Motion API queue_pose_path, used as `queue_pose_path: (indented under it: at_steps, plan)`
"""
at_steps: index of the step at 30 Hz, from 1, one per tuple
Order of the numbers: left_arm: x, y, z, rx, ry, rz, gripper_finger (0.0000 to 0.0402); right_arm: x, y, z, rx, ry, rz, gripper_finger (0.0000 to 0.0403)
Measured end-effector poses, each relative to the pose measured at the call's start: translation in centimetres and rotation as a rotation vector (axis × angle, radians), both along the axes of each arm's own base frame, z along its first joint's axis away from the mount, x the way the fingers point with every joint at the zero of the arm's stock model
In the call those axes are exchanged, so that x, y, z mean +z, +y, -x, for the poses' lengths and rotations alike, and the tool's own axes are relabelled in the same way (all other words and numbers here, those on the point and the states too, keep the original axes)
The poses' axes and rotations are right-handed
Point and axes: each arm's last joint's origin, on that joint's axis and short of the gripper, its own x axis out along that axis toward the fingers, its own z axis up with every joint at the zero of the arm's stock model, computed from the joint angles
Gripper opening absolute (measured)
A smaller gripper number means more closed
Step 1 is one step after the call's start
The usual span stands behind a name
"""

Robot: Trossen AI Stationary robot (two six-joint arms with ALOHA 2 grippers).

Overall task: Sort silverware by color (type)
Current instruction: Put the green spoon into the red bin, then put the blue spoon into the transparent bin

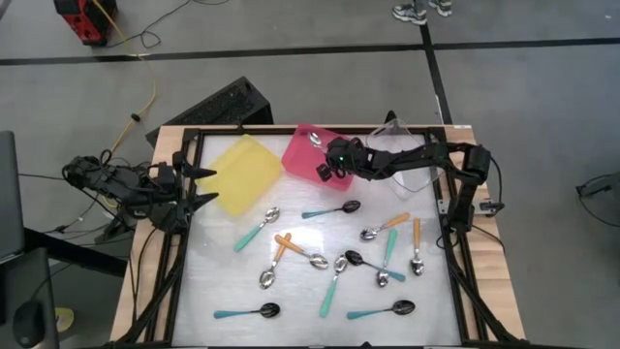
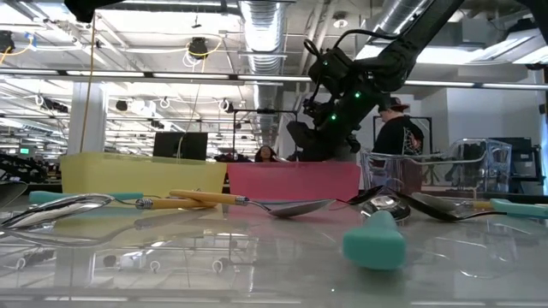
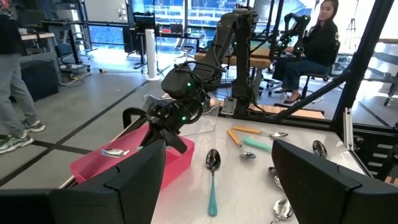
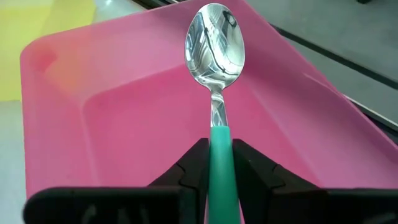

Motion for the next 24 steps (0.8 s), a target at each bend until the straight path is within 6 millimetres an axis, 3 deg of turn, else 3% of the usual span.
queue_pose_path:
  at_steps: [14, 24]
  plan:
    - [0.0, 0.01, 0.0, 0.005, -0.004, 0.017, 0.0281, -0.09, -0.02, 0.03, 0.046, 0.015, -0.013, 0.0099]
    - [0.0, 0.01, 0.0, 0.006, -0.007, 0.027, 0.0281, -0.05, 0.03, -0.04, 0.058, 0.013, -0.011, 0.0193]
